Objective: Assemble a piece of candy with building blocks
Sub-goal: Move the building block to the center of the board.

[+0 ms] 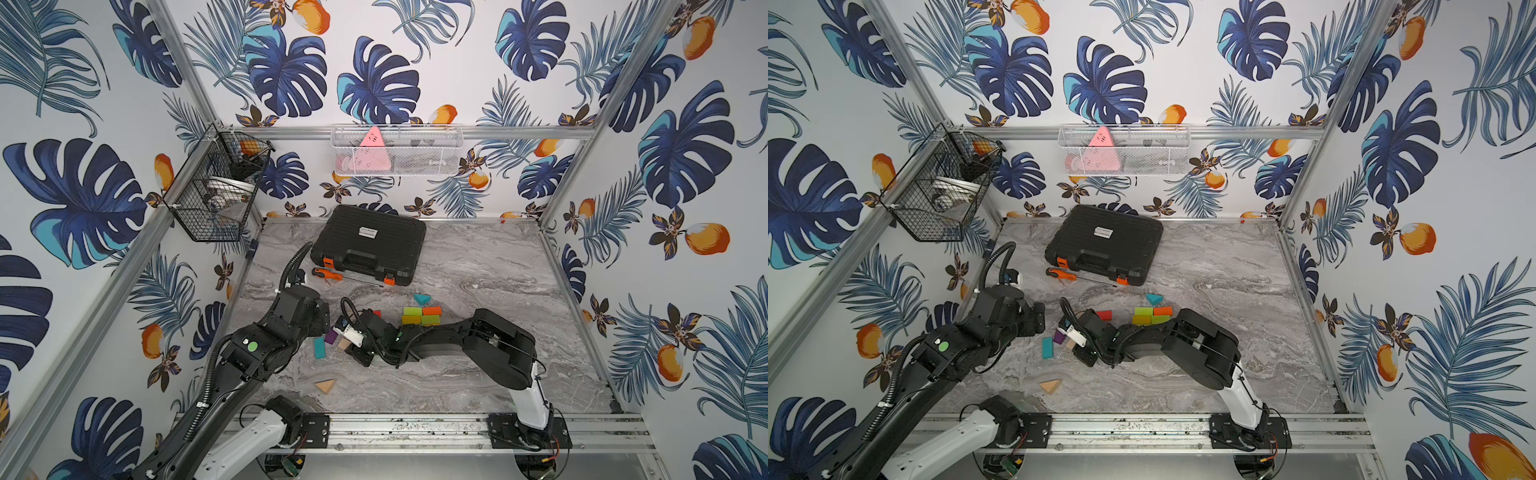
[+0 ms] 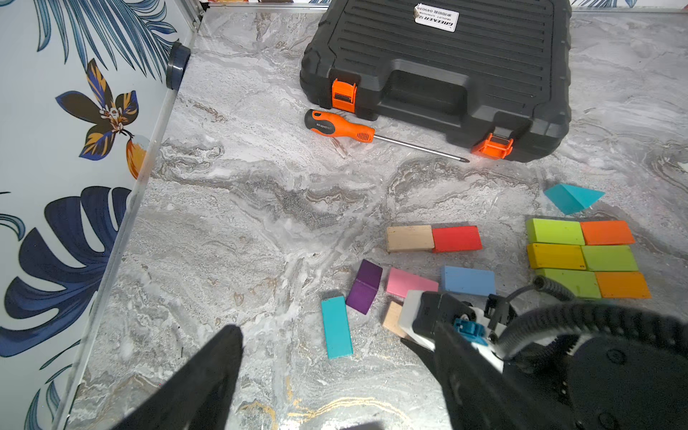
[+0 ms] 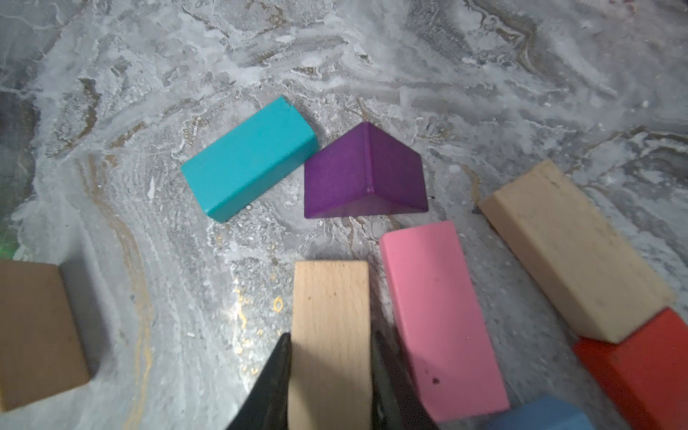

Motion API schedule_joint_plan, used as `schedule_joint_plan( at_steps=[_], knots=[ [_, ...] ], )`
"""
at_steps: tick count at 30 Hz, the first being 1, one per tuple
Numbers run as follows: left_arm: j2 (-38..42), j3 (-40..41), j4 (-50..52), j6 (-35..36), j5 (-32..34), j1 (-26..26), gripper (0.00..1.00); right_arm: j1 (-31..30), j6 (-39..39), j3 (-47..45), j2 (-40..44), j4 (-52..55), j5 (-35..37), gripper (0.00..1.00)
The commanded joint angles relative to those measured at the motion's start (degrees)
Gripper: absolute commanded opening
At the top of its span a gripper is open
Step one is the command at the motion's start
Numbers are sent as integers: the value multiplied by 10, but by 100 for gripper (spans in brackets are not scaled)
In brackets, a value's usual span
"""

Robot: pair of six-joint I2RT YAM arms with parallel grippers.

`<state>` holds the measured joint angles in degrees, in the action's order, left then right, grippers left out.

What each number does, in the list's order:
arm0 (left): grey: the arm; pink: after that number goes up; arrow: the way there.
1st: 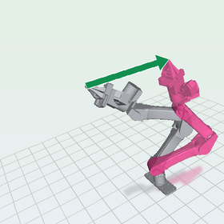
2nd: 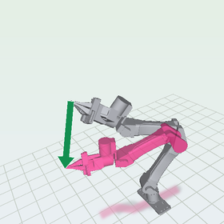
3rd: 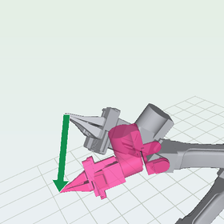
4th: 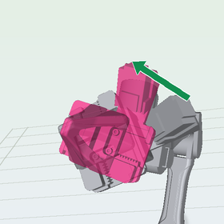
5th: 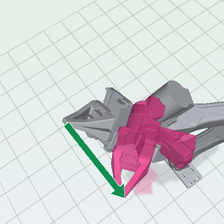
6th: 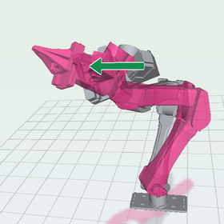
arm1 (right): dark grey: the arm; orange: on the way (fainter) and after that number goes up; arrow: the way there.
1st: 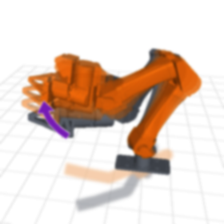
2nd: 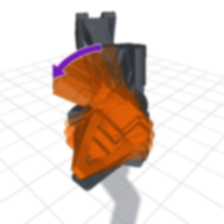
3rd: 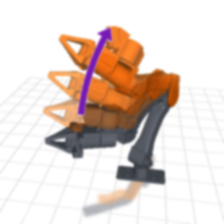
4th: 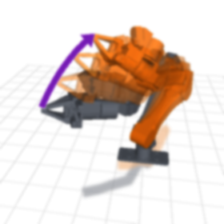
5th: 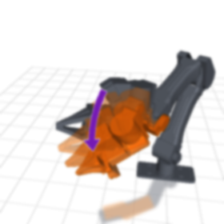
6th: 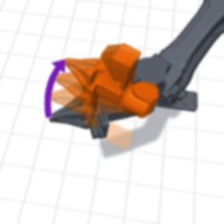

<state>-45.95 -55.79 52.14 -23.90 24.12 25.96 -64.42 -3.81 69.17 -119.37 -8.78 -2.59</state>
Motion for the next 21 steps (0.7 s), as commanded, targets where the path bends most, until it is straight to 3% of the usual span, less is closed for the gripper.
schedule_joint_plan(
  at_steps=[1,10,21],
  knots=[
    [-2,2,-10,8,-1,0,85,1,-6,-6,-4,59,-12,22],
    [-7,3,-12,9,-3,-1,85,2,-6,-8,0,51,-11,33],
    [-44,0,-6,9,-10,-3,86,1,-12,-55,77,12,-34,43]
  ],
)
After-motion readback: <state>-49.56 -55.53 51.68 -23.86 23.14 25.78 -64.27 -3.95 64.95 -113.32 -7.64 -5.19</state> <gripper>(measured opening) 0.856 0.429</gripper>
